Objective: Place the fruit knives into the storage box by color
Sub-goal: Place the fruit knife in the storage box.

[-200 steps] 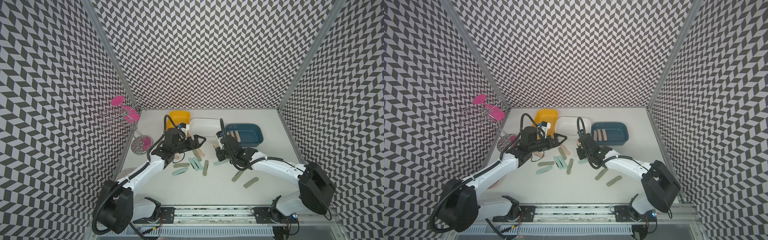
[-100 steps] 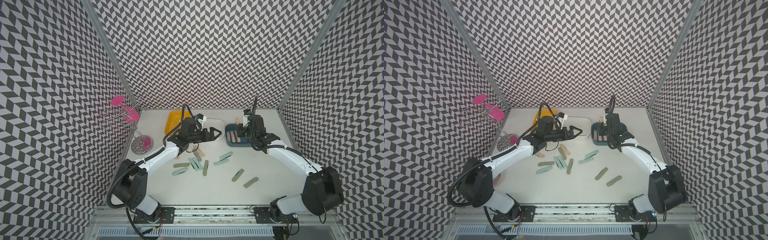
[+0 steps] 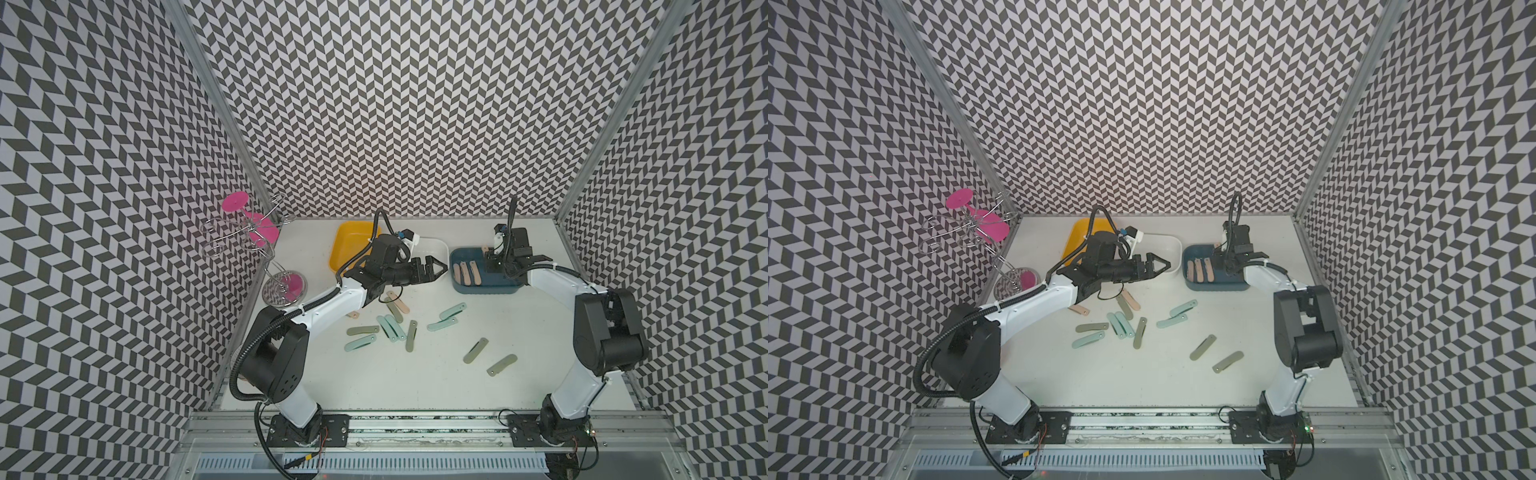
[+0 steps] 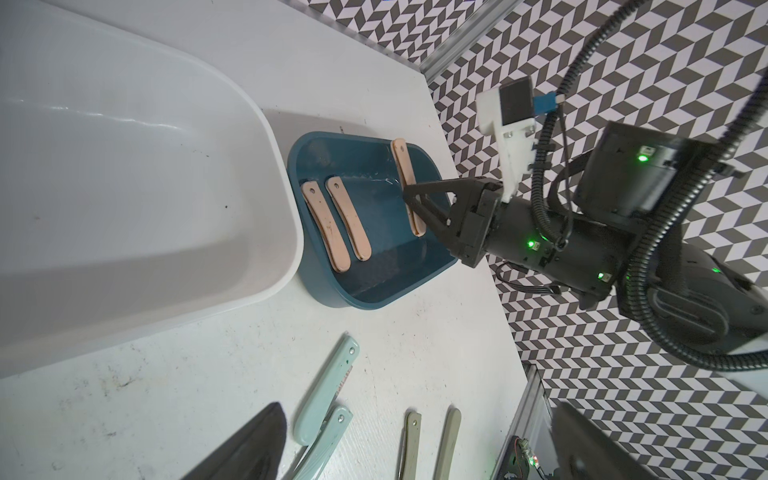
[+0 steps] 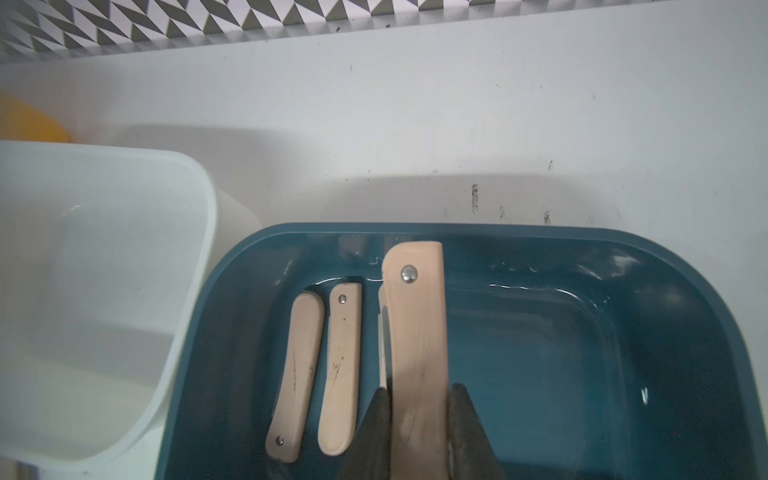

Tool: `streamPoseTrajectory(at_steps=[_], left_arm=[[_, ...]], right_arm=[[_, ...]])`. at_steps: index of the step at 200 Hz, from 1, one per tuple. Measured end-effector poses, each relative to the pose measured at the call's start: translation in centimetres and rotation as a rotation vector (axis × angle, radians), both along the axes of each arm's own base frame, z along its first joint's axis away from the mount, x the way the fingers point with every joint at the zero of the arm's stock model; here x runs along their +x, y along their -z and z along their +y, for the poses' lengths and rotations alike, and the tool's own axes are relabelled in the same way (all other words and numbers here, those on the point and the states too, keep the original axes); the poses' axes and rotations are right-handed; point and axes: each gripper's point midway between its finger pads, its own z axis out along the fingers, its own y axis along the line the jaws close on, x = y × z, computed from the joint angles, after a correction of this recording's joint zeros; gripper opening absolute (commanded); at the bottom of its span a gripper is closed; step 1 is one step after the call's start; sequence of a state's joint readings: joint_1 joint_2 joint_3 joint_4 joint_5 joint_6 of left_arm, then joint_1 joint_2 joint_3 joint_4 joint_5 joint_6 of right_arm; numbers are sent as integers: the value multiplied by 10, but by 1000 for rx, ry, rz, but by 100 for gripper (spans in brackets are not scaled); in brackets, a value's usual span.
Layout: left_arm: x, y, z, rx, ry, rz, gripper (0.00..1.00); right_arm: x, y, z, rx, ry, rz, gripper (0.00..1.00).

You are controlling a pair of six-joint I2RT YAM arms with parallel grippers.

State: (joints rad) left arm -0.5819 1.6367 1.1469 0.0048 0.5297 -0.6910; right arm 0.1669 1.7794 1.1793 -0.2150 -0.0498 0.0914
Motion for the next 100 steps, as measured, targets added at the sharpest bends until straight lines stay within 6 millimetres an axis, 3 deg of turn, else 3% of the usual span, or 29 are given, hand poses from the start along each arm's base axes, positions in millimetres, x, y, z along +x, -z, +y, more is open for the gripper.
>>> streamPoseTrajectory(at_steps=[100], left_arm=[[3, 6, 3, 4, -1, 12, 100]], right_arm=[[10, 48, -9, -23, 12, 94, 19]])
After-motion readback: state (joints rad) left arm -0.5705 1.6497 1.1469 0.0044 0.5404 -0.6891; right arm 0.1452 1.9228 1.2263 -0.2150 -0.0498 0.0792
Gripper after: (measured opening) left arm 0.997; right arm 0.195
